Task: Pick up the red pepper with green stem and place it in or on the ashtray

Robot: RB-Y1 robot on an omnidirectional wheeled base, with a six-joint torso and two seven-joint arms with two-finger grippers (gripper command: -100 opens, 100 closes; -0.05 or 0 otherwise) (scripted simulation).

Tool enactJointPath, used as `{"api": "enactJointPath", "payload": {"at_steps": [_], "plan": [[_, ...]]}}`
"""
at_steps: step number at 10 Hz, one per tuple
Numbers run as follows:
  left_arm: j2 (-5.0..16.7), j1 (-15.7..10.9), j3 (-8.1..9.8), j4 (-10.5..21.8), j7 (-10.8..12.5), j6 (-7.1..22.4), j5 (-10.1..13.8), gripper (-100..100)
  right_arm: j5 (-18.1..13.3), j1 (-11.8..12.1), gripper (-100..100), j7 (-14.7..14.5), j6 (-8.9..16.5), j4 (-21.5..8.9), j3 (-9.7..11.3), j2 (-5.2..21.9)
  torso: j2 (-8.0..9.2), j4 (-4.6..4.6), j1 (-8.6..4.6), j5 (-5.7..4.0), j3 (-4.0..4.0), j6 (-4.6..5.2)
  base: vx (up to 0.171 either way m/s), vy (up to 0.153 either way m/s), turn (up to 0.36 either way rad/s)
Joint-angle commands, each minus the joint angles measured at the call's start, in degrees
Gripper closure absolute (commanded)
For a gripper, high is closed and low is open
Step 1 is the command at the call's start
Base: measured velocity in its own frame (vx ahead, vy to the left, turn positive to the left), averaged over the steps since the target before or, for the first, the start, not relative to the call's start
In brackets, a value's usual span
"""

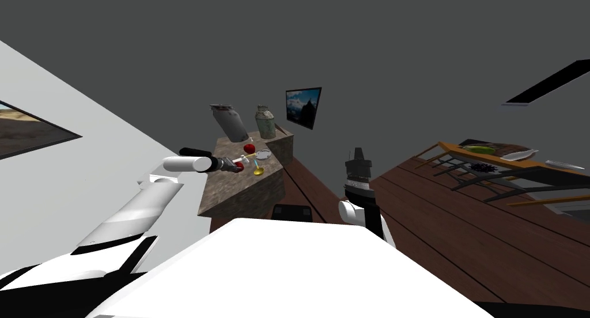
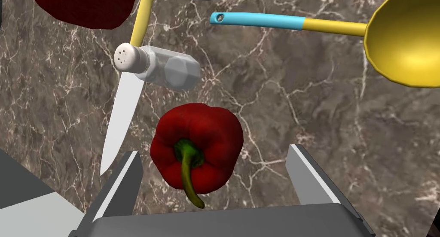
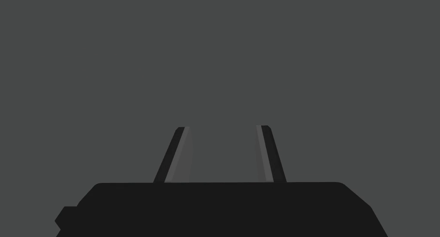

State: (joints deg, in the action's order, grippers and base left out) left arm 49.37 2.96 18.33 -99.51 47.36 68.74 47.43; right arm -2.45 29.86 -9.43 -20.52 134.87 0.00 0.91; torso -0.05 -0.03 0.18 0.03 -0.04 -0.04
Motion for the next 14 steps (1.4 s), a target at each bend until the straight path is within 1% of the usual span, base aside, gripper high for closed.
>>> {"api": "enactJointPath", "payload": {"at_steps": [1,2,5,7,9,10,11,12,14], "plan": [[1.91,0.36,0.33,0.39,0.59,2.86,1.22,-100,0.0,0.0,0,0.0,0.0,0.0,0.0,0.0,0.0,0.0,0.0,0.0,0.0,0.0,0.062,0.03,-0.038],[1.91,0.36,0.33,0.39,0.59,3.59,1.22,-100,0.0,0.0,0,0.0,0.0,0.0,0.0,0.0,-0.02,-0.01,0.03,0.01,-0.01,-0.01,0.051,0.028,-0.005],[5.05,0.67,0.71,0.96,1.82,9.12,3.09,-100,0.0,0.0,0,0.0,0.0,0.0,0.0,0.0,-0.02,-0.01,0.03,0.01,-0.01,0.0,0.059,0.029,-0.022],[6.55,0.82,0.9,1.13,2.5,11.9,4.04,-100,0.0,0.0,0,0.0,0.0,0.0,0.0,0.0,-0.02,-0.01,-0.01,0.01,-0.02,0.0,0.051,0.013,-0.017],[7.65,0.91,1.05,1.15,3.05,13.83,4.78,-100,0.0,0.0,0,0.0,0.0,0.0,0.0,0.0,0.15,0.03,-0.1,-0.01,0.08,-0.01,0.0,-0.003,0.006],[7.31,0.77,0.96,1.37,2.71,13.02,4.55,-100,0.0,0.0,0,0.0,0.0,0.0,0.0,0.0,0.19,0.04,-0.1,-0.01,0.1,-0.01,0.0,0.0,0.0],[7.36,0.78,0.97,1.36,2.78,13.25,4.59,0,0.0,-0.01,0,0.0,0.0,0.0,0.0,0.0,0.21,0.04,-0.1,-0.01,0.11,-0.01,0.0,0.0,0.0],[7.17,0.4,1.11,3.56,2.06,12.41,4.12,-100,0.0,-0.01,0,0.0,0.0,0.0,0.0,0.0,0.21,0.04,-0.1,-0.01,0.12,-0.01,-0.026,-0.009,-0.122],[6.97,0.02,1.25,5.76,1.35,11.59,3.66,-100,0.0,-0.02,0,0.0,0.0,0.0,0.01,0.0,0.33,0.06,-0.13,-0.02,0.18,0.03,-0.044,-0.008,-0.141]]}}
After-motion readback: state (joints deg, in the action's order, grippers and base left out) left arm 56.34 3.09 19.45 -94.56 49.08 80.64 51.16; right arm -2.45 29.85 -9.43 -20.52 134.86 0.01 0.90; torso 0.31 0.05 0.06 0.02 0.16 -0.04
